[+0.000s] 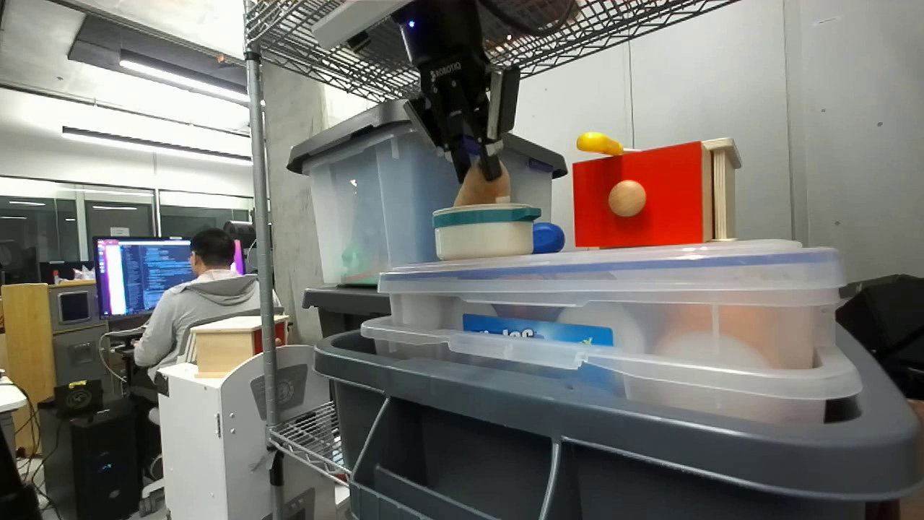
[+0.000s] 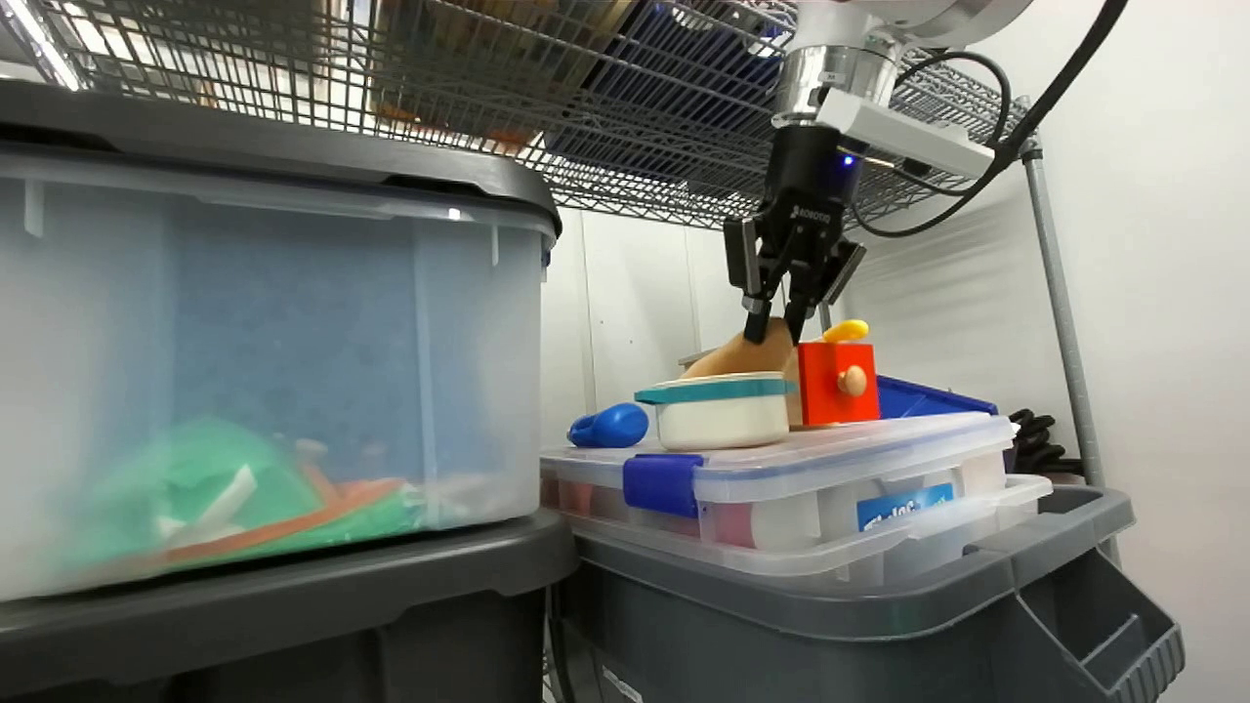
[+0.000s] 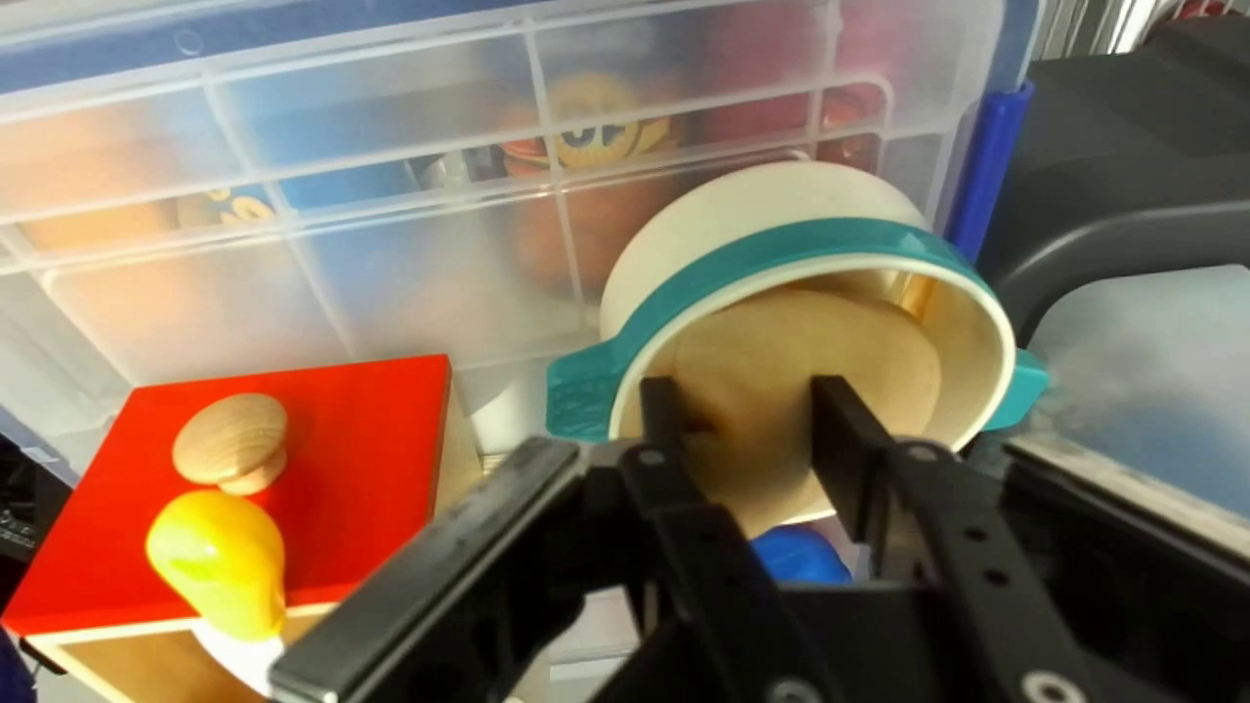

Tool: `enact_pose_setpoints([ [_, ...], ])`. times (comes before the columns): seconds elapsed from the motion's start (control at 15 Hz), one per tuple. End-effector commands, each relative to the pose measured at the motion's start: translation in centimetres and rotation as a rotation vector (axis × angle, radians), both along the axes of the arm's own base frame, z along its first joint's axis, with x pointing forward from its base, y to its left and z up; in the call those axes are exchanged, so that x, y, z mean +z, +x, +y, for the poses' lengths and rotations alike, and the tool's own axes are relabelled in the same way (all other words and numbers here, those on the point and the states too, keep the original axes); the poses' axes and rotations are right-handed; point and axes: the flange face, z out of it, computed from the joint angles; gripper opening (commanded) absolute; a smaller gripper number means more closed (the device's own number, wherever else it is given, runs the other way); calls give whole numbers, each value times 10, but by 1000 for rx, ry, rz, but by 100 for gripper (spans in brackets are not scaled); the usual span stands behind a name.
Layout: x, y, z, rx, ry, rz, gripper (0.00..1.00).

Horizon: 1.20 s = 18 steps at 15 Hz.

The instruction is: Put the bread plushy in the drawer

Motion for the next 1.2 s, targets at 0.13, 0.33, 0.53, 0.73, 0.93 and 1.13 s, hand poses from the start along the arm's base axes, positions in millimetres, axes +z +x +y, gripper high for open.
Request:
enact_pose_setpoints([
  [0.13, 5, 3, 0, -19, -1, 1, 0],
  [0.33, 6, 4, 0, -24, 6, -7, 2],
  [0.53, 7, 5, 0, -30, 12, -15, 1],
  [0.73, 8, 7, 0, -41, 19, -26, 1],
  [0.93, 22, 6, -32, -62, 16, 22, 1],
  [1.13, 37, 15, -49, -94, 24, 5, 1],
])
